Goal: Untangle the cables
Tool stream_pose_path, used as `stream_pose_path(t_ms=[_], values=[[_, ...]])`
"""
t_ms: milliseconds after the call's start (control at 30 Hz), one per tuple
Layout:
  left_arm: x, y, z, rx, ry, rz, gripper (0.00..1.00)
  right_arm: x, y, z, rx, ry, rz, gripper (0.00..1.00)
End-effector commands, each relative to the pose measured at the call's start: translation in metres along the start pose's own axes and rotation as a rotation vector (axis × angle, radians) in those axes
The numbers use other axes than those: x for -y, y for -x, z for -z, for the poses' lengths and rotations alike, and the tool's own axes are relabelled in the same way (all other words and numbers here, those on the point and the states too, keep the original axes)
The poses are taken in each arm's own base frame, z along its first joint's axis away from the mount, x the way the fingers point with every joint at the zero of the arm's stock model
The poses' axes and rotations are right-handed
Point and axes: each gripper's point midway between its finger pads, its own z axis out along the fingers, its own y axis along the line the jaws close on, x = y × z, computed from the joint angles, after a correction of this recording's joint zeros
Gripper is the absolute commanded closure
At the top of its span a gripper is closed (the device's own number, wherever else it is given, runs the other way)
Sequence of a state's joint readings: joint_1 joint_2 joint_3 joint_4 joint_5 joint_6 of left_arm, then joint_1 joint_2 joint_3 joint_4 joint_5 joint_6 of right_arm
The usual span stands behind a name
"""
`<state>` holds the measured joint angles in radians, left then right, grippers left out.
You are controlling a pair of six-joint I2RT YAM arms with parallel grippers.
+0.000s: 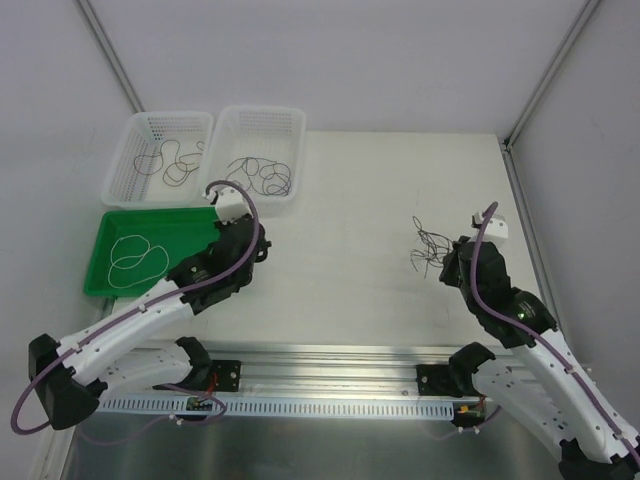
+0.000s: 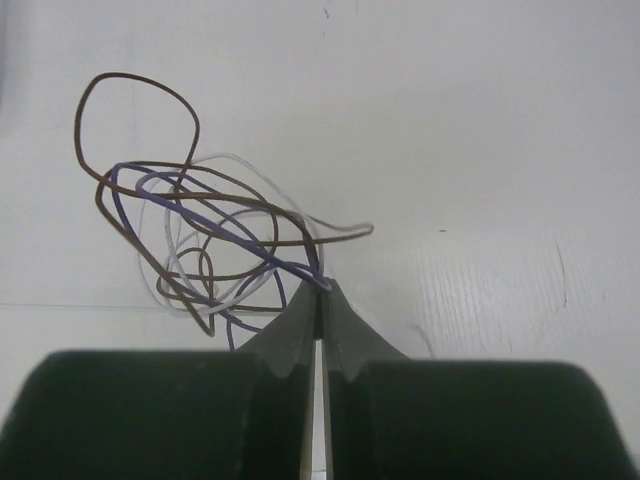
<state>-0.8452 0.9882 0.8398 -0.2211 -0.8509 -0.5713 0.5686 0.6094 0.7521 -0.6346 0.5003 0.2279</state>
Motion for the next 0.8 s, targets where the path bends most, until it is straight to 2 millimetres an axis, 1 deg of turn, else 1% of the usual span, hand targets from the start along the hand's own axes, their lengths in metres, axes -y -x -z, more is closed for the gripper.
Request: stream_pose_path(t_ms=[0, 33, 67, 100, 167, 200, 233, 267, 333, 367, 400, 433, 467, 500, 533, 567, 600, 633, 667, 733, 767], values=[[-0.075, 0.057, 0.014, 0.136, 0.256, -0.126, 1.0, 0.061, 0.001, 0.011, -0.006, -0.274, 0.08, 0.99], [-0.079, 0.067, 0.018, 0.152, 0.259, -0.118, 1.0, 0.061, -0.001, 0.008, -0.023, -0.284, 0.081, 0.99], [-0.083, 0.074, 0.021, 0.159, 0.266, -0.146, 1.0, 0.058, -0.004, 0.006, -0.042, -0.27, 0.078, 0.99], [-0.087, 0.087, 0.025, 0.177, 0.277, -0.141, 1.0, 0.056, -0.004, 0.004, -0.048, -0.264, 0.075, 0.99], [-0.091, 0.098, 0.03, 0.189, 0.293, -0.159, 1.0, 0.053, -0.008, -0.002, -0.087, -0.253, 0.075, 0.99], [-0.092, 0.107, 0.035, 0.202, 0.292, -0.163, 1.0, 0.05, -0.008, -0.006, -0.096, -0.241, 0.082, 0.99], [-0.092, 0.109, 0.037, 0.2, 0.286, -0.168, 1.0, 0.049, -0.01, -0.009, -0.113, -0.244, 0.077, 0.98], [-0.091, 0.115, 0.04, 0.206, 0.277, -0.156, 1.0, 0.046, -0.012, -0.012, -0.131, -0.23, 0.072, 0.93], [-0.082, 0.114, 0.042, 0.185, 0.212, -0.14, 1.0, 0.044, -0.012, -0.017, -0.145, -0.221, 0.067, 0.81], [-0.077, 0.112, 0.042, 0.168, 0.18, -0.128, 1.0, 0.041, -0.016, -0.02, -0.164, -0.213, 0.071, 0.69], [-0.072, 0.115, 0.045, 0.165, 0.144, -0.112, 1.0, 0.039, -0.017, -0.023, -0.171, -0.206, 0.071, 0.61], [-0.06, 0.112, 0.045, 0.14, 0.072, -0.109, 1.0, 0.034, -0.021, -0.025, -0.193, -0.181, 0.077, 0.55], [-0.054, 0.112, 0.046, 0.13, 0.038, -0.103, 1.0, 0.032, -0.022, -0.026, -0.202, -0.17, 0.076, 0.45], [-0.048, 0.114, 0.049, 0.121, 0.006, -0.082, 1.0, 0.029, -0.026, -0.028, -0.223, -0.163, 0.079, 0.43], [-0.034, 0.109, 0.051, 0.09, -0.075, -0.081, 1.0, 0.023, -0.029, -0.028, -0.242, -0.126, 0.074, 0.41], [-0.027, 0.112, 0.054, 0.084, -0.112, -0.067, 1.0, 0.017, -0.033, -0.028, -0.255, -0.091, 0.072, 0.39], [-0.02, 0.108, 0.055, 0.061, -0.148, -0.069, 1.0, 0.005, -0.028, -0.029, -0.226, -0.026, 0.058, 0.39], [-0.013, 0.106, 0.056, 0.046, -0.185, -0.071, 1.0, -0.013, -0.032, -0.027, -0.246, 0.08, 0.051, 0.38], [-0.003, 0.102, 0.059, 0.019, -0.244, -0.067, 1.0, -0.024, -0.028, -0.028, -0.225, 0.134, 0.035, 0.36], [0.005, 0.095, 0.062, -0.016, -0.288, -0.066, 1.0, -0.043, -0.03, -0.028, -0.246, 0.219, 0.031, 0.33], [0.012, 0.088, 0.063, -0.046, -0.323, -0.06, 1.0, -0.058, -0.029, -0.027, -0.255, 0.29, 0.023, 0.31]])
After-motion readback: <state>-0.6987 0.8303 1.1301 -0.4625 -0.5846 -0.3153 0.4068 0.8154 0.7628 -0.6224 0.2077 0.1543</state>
